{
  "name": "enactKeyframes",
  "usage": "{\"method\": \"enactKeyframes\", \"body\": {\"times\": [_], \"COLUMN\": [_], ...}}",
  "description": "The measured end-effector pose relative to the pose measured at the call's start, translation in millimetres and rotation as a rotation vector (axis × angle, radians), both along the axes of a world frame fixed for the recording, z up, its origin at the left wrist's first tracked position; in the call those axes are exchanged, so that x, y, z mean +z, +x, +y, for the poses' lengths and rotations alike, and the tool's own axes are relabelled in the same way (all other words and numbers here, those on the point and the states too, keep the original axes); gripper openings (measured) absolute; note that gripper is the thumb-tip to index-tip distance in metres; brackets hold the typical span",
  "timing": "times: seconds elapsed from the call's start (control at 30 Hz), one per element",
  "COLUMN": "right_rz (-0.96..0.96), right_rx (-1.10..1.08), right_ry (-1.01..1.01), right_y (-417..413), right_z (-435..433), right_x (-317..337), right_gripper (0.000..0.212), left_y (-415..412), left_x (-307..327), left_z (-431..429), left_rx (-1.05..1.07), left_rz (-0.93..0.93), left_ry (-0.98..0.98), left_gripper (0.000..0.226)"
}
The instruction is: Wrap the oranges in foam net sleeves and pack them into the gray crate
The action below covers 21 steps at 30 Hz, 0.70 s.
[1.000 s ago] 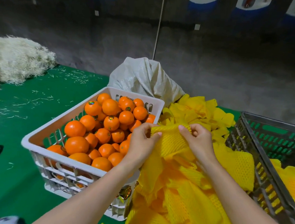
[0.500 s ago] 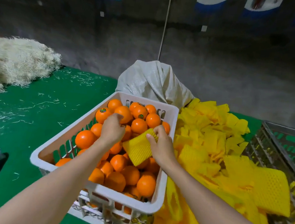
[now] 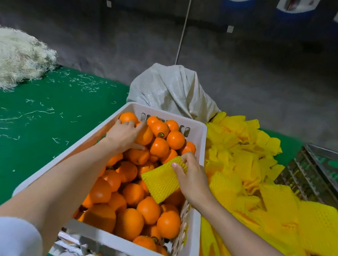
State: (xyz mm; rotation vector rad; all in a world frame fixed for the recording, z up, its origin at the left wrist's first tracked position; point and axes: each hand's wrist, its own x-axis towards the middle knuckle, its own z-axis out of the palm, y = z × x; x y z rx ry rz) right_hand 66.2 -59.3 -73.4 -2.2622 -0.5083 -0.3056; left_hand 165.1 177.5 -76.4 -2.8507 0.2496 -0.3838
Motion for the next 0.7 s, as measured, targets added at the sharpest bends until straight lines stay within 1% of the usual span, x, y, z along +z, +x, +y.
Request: {"method": "enactKeyframes", "body": {"times": [0.1,0.17,0.2,0.27,0.33,0.37,0.4,0.43,0.47,0.5,0.53,0.57,0.63,0.67,0.7], "right_rz": [0.016,0.032,0.049,0.096,0.134,0.144,0.148,0.144,0.138,0.134,0.132,0.13,0.12,0.113,0.109], "right_rx": [-0.009,-0.036,-0.038,-0.021,-0.013,-0.014,-0.012,-0.009,-0.005,-0.003,-0.002,0.0,-0.001,-0.007,-0.014], "right_ry": [0.086,0.244,0.33,0.471,0.531,0.535,0.528,0.518,0.507,0.494,0.474,0.446,0.385,0.369,0.367], "right_y": [-3.3,-4.9,-5.9,-7.9,-7.6,-7.2,-6.9,-6.7,-6.6,-6.5,-5.9,-5.2,-2.7,-1.7,-1.6], "right_z": [-0.2,-2.3,-3.4,-4.2,-4.2,-4.3,-4.5,-4.9,-5.6,-6.1,-6.4,-6.5,-5.5,-4.8,-4.6], "right_x": [2.0,2.9,3.5,4.4,5.4,5.5,5.3,4.7,3.9,2.8,1.6,0.7,-0.3,-0.2,0.0], "right_gripper": [0.026,0.028,0.03,0.026,0.018,0.017,0.017,0.017,0.018,0.018,0.019,0.02,0.022,0.023,0.024], "left_y": [-17.2,-33.7,-43.2,-61.5,-73.7,-71.5,-63.3,-49.2,-33.7,-20.6,-11.3,-4.0,3.8,5.8,7.3], "left_x": [10.0,17.2,18.9,20.8,28.1,32.3,33.6,32.5,29.3,24.2,17.7,8.2,-15.3,-24.9,-29.7], "left_z": [-11.6,-15.1,-16.0,-18.2,-26.6,-30.9,-34.1,-37.1,-39.2,-40.8,-42.8,-43.3,-46.8,-47.6,-46.7], "left_rx": [-0.125,-0.211,-0.241,-0.295,-0.28,-0.248,-0.216,-0.186,-0.161,-0.103,-0.015,0.076,0.167,0.169,0.16], "left_rz": [0.016,0.093,0.171,0.436,0.768,0.886,0.912,0.849,0.694,0.542,0.453,0.444,0.478,0.449,0.415], "left_ry": [-0.079,-0.161,-0.223,-0.4,-0.627,-0.752,-0.806,-0.812,-0.702,-0.529,-0.351,-0.227,-0.08,-0.053,-0.054], "left_gripper": [0.095,0.095,0.093,0.079,0.066,0.069,0.073,0.073,0.069,0.063,0.061,0.065,0.08,0.086,0.085]}}
